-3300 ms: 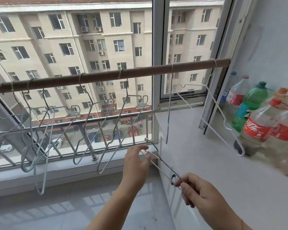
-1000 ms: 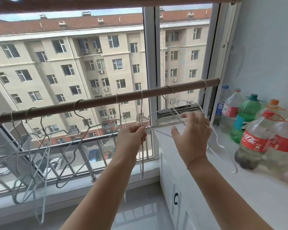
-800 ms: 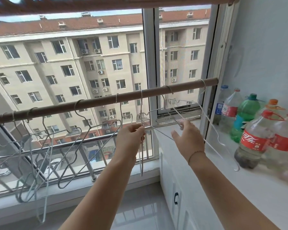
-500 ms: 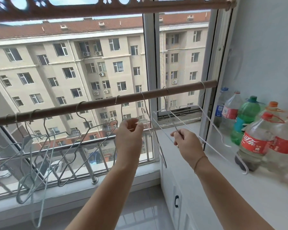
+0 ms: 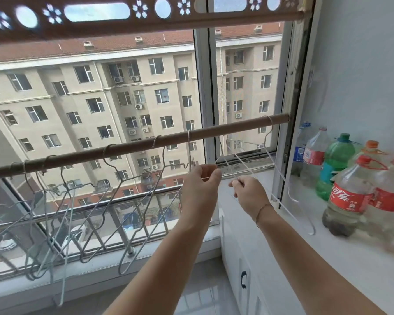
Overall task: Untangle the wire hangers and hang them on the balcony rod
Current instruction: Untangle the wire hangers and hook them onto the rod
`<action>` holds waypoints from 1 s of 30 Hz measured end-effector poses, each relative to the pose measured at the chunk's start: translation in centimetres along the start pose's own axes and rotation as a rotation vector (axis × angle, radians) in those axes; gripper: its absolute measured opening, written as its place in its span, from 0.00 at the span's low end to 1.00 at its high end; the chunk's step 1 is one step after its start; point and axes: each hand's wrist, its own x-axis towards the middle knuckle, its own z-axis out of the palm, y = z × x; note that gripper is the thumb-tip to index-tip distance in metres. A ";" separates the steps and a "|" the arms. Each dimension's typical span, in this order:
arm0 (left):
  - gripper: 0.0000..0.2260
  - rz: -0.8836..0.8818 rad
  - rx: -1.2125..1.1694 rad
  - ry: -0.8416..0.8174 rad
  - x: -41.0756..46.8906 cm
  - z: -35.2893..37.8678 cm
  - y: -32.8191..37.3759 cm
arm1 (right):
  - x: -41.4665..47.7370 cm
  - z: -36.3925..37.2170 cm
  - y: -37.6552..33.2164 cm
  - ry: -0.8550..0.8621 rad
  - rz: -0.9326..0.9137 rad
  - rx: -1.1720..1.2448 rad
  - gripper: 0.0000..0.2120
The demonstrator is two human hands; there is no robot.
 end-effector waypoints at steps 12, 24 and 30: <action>0.20 -0.085 0.272 -0.260 -1.7 1.7 -4.8 | -12.8 -8.7 2.2 -0.177 -0.071 0.057 0.09; 0.05 0.051 0.390 -0.431 -3.4 0.7 -6.1 | -13.5 -10.8 6.3 -0.369 0.024 -0.115 0.13; 0.03 -0.289 0.213 -0.436 -5.1 -0.4 -9.3 | -14.4 -6.6 8.8 -0.237 0.022 -0.460 0.13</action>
